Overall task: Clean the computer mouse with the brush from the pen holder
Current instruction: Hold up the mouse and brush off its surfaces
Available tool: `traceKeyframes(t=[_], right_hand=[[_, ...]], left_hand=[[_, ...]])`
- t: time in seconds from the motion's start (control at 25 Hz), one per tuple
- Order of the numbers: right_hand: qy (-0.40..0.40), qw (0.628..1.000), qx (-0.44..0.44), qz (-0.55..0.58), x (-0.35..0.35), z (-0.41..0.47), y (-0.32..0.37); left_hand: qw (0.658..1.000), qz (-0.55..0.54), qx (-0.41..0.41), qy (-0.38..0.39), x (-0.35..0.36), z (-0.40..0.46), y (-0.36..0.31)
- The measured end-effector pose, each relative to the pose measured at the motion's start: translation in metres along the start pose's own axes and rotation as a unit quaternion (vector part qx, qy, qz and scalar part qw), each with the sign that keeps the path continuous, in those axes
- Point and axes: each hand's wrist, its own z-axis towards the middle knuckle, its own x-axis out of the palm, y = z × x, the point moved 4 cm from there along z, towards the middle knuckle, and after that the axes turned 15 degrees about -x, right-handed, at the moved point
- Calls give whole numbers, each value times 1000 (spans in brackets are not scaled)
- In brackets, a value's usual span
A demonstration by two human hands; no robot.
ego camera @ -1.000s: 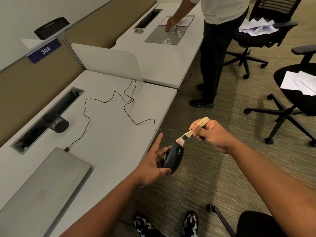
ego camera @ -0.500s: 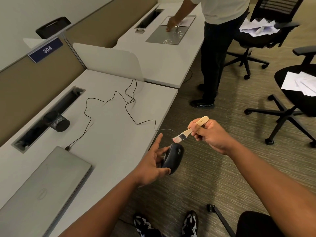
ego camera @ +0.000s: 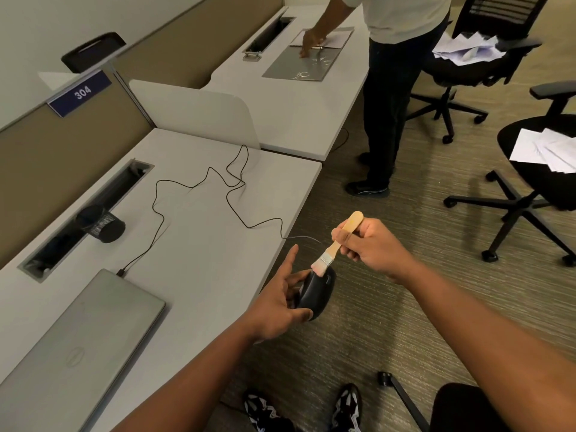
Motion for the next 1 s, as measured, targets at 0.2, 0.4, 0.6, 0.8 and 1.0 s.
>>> traceKeyframes(t=[0.2, 0.4, 0.6, 0.8, 1.0], right_hand=[[-54, 988, -28, -143, -6, 2, 6], [-12, 994, -44, -96, 11, 1, 16], [-4, 973, -65, -220, 18, 3, 20], [-4, 951, -69, -301, 14, 6, 24], [-26, 994, -46, -91, 17, 1, 27]], left_hand=[[1000, 13, -1, -14, 0, -2, 1], [999, 20, -7, -40, -1, -4, -6], [999, 26, -7, -24, 1, -2, -3], [999, 24, 0, -26, -2, 0, 6], [999, 25, -3, -39, -4, -1, 5]])
